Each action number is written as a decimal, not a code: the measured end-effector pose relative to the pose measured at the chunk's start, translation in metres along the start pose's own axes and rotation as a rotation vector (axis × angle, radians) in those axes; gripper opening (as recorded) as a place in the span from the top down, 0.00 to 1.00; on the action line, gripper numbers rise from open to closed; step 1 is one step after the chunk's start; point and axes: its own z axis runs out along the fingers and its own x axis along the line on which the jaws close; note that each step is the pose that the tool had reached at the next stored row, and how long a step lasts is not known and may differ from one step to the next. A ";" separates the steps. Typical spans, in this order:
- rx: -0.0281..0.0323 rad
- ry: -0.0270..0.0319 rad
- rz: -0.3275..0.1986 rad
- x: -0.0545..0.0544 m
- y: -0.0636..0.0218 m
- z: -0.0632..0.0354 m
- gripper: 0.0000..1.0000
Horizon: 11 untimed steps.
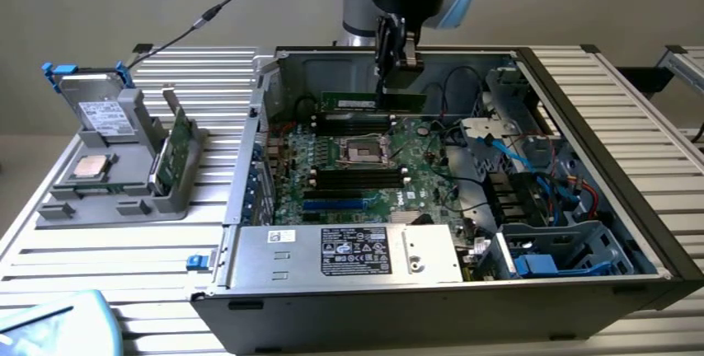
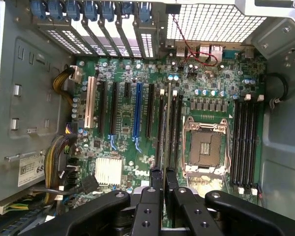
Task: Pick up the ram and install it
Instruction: 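Insert the ram into the slot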
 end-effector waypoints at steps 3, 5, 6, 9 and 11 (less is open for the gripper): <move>0.0000 0.0000 0.000 0.000 0.0000 0.0000 0.85; 0.0000 0.0000 0.000 0.000 0.0000 0.0000 0.85; 0.0000 0.0000 0.000 0.000 0.0000 0.0000 0.85; 0.0041 -0.0030 0.000 0.000 0.0005 0.0012 0.85; 0.0110 -0.0127 -0.001 0.000 0.0027 0.0025 0.85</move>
